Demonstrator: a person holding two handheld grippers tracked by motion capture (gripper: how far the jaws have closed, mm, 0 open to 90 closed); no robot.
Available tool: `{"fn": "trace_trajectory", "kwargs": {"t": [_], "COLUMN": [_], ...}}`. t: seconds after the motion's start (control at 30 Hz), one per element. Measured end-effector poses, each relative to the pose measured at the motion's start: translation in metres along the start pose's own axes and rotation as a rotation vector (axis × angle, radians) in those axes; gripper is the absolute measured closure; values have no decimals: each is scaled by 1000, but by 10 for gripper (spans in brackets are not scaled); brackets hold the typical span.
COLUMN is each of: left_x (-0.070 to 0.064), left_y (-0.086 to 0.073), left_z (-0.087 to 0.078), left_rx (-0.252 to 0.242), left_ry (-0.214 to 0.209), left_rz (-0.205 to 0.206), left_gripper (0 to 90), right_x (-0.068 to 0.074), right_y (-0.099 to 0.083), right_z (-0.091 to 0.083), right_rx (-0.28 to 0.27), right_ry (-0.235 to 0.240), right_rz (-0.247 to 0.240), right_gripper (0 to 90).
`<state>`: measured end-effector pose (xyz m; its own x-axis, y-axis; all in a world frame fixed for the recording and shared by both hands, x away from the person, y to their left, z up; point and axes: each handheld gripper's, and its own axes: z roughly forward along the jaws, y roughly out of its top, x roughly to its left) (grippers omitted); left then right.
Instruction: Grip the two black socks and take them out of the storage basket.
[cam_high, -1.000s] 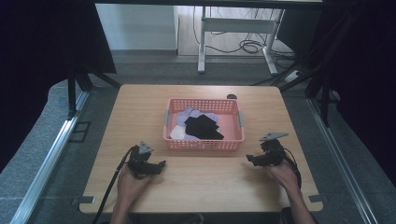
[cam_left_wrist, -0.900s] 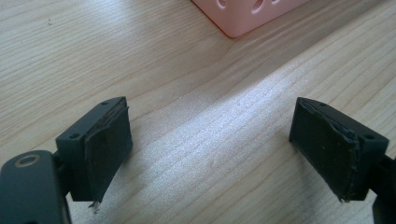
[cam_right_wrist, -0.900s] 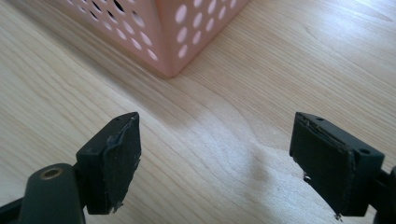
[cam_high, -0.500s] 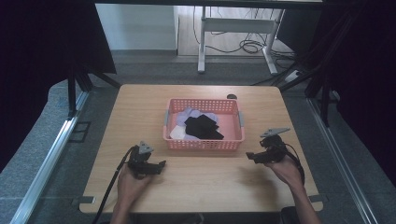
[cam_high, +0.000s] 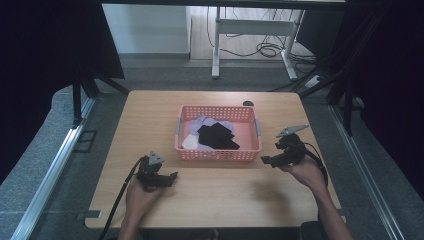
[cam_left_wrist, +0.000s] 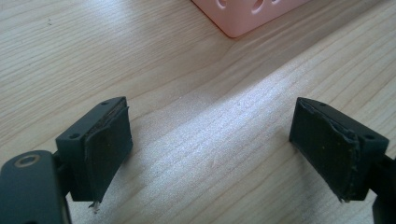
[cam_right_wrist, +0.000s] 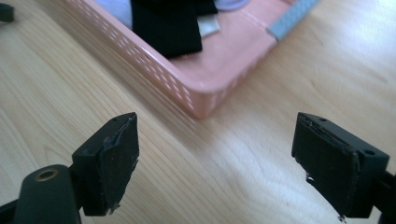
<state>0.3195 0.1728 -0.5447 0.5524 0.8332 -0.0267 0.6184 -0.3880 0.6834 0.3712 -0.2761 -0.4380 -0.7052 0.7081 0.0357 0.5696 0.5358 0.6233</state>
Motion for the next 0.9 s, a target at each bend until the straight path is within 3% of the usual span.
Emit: {"fn": "trace_trajectory", "kwargs": {"t": [0.17, 0.37, 0.6, 0.9], "left_x": [0, 0, 0, 0], "left_y": [0, 0, 0, 0], "left_z": [0, 0, 0, 0], "left_rx": [0, 1, 1, 0], "left_ry": [0, 0, 0, 0], "left_rz": [2, 3, 2, 2], "left_gripper": [127, 126, 127, 126], "right_x": [1, -3, -2, 6], "right_y": [18, 47, 70, 105], "right_z": [-2, 6, 24, 58], "right_rx": [-5, 1, 22, 89], "right_ry": [-1, 36, 46, 71], "right_rz": [-10, -11, -26, -66], "right_gripper": [172, 231, 275, 364]}}
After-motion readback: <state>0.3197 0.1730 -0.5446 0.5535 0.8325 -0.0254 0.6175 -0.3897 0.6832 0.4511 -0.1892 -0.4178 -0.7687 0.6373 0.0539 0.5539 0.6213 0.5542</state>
